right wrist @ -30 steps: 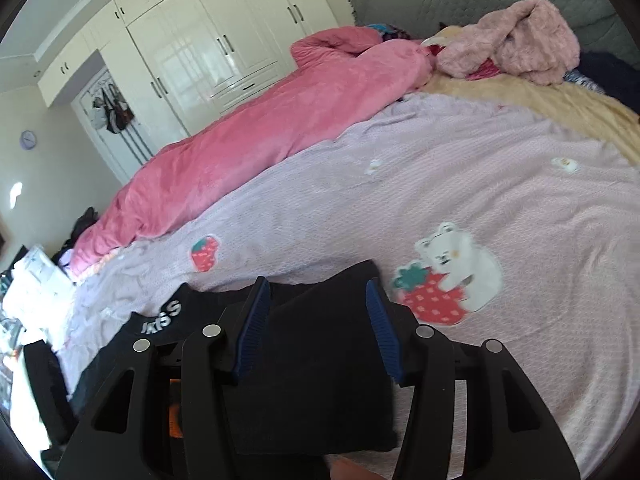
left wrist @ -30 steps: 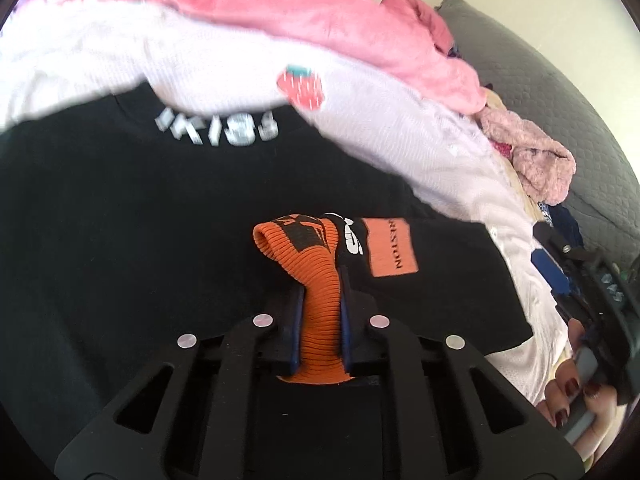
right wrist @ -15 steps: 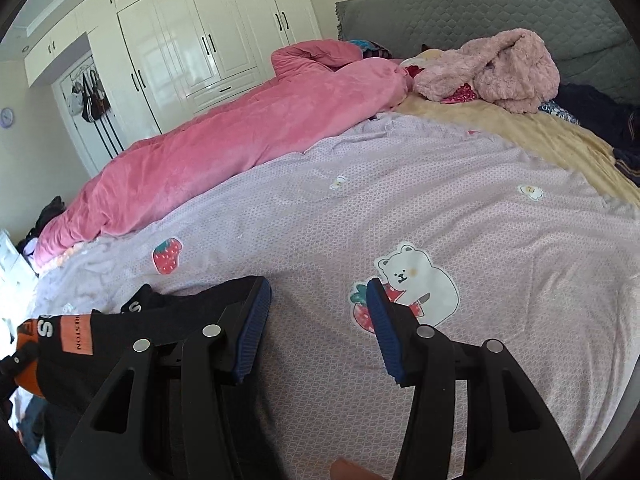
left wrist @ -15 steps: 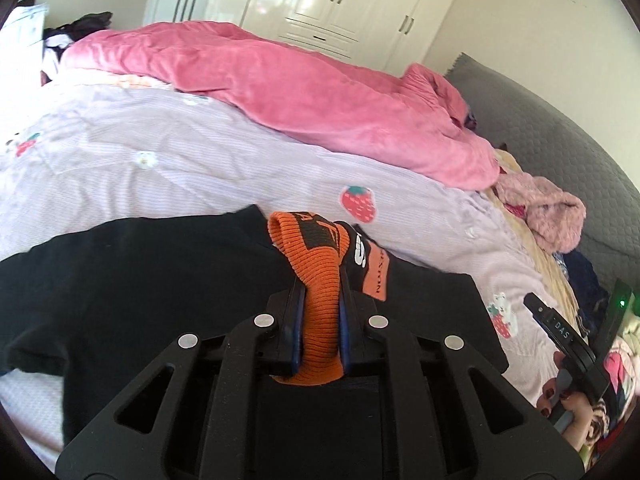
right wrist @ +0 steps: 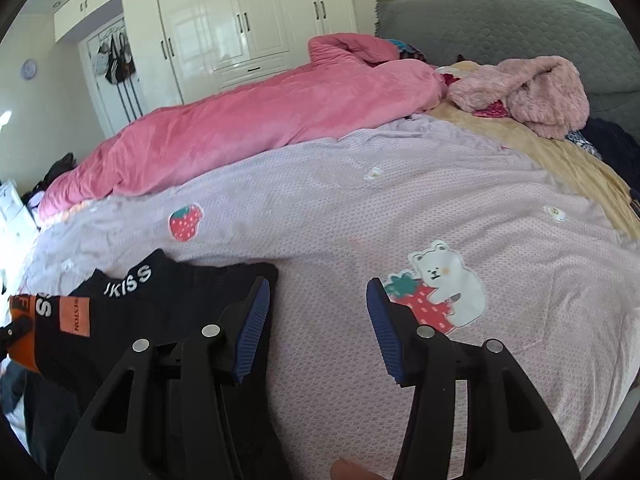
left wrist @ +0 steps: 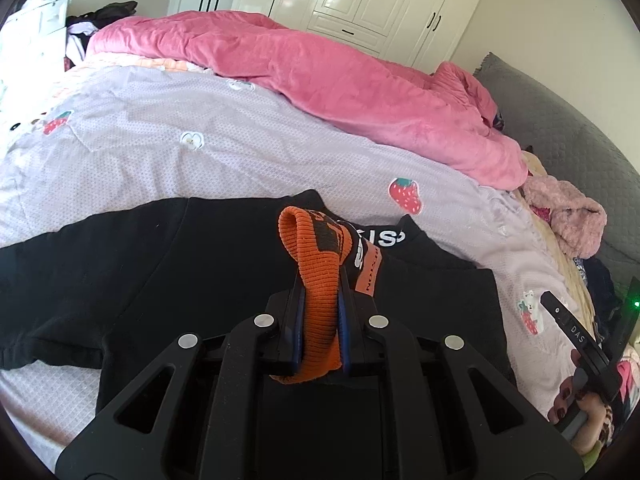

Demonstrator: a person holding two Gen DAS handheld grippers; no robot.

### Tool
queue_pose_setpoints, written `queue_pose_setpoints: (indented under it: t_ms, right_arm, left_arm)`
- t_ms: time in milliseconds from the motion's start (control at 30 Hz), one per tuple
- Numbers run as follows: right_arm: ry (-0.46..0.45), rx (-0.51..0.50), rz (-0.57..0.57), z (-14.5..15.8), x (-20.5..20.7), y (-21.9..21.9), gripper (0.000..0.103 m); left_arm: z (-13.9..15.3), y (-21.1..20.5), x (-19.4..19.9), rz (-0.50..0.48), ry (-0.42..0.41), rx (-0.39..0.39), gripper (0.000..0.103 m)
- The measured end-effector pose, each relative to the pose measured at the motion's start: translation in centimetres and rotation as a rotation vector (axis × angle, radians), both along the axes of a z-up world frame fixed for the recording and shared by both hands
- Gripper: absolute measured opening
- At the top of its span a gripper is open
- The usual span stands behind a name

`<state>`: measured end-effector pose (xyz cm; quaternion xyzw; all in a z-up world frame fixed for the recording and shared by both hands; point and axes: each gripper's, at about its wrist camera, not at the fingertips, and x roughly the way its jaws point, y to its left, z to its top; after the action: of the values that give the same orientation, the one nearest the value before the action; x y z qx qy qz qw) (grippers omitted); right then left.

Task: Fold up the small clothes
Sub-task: 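Grasp the laid orange cuff with the left gripper, then lower the cuff flat onto the shirt and open the left gripper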

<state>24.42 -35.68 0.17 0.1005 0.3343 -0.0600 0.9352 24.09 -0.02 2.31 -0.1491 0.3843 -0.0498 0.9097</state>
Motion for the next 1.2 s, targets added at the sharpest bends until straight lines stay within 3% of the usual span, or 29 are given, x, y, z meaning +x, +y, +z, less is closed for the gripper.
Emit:
queue_pose_setpoints:
  t_ms: [433, 600, 767, 933, 1033, 1200]
  right_arm:
    - [0.019, -0.052, 0.111, -0.4, 0.4, 3.2, 0.050]
    - [0.010, -0.040, 0.184, -0.1, 0.2, 4.5, 0.050]
    - [0.018, -0.065, 0.249, -0.3, 0.1, 6.4, 0.050]
    - [0.023, -0.054, 0.348, -0.5, -0.1, 8.7, 0.051]
    - [0.048, -0.061, 0.398, -1.1, -0.1, 10.0, 0.057]
    - [0.186, -0.145, 0.391, -3.7, 0.8, 10.8, 0.057]
  left_arm:
    - [0.3, 0.9, -0.7, 0.034, -0.028, 0.060, 0.011]
    - [-1.9, -0.9, 0.3, -0.011, 0.036, 0.113, 0.011]
    - [-6.1, -1.7, 1.4, -0.034, 0.168, 0.225, 0.011]
    - [-6.7, -1.1, 1.1, -0.036, 0.165, 0.212, 0.012]
    - [-6.6, -0.6, 1.0, -0.031, 0.165, 0.186, 0.012]
    - [-6.5, -0.6, 0.7, -0.031, 0.160, 0.183, 0.012]
